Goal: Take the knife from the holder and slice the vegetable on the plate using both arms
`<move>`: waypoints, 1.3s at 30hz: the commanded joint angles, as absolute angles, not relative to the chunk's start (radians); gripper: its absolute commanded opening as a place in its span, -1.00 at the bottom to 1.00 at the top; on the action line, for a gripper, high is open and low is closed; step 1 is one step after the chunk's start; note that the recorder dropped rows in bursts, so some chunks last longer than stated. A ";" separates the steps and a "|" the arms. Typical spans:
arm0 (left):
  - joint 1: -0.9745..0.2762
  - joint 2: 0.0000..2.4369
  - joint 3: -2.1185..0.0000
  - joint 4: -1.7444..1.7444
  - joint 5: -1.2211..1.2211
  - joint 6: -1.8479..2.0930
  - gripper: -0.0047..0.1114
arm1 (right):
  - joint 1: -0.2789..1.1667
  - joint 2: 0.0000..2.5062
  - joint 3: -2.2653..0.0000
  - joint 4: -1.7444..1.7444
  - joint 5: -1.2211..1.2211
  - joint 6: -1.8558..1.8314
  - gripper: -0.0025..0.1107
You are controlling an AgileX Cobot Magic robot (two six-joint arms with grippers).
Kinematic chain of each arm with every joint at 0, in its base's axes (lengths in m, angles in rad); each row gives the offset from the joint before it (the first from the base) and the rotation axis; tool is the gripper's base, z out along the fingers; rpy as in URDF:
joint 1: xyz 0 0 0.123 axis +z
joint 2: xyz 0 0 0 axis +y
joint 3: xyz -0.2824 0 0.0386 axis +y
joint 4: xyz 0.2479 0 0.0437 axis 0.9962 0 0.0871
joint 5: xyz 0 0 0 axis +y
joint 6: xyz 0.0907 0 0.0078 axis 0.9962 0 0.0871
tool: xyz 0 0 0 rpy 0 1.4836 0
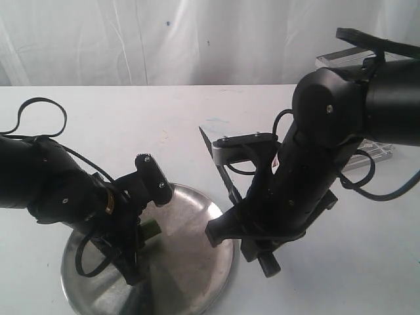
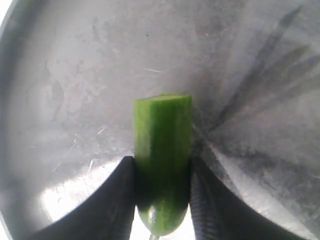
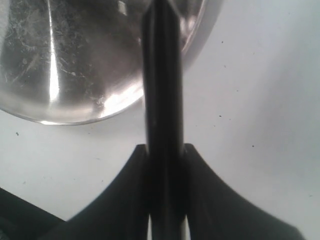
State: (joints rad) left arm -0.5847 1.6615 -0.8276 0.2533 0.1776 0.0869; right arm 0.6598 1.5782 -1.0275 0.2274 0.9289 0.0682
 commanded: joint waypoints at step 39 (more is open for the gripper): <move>-0.321 1.454 -0.650 -0.014 -0.284 -0.095 -0.92 | 0.837 1.865 -1.208 0.356 1.053 0.012 -0.96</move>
State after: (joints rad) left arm -0.3252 1.4584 -0.6726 0.0000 -0.2057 -0.0577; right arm 0.8371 1.8660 -1.2028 0.3598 1.0784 0.0075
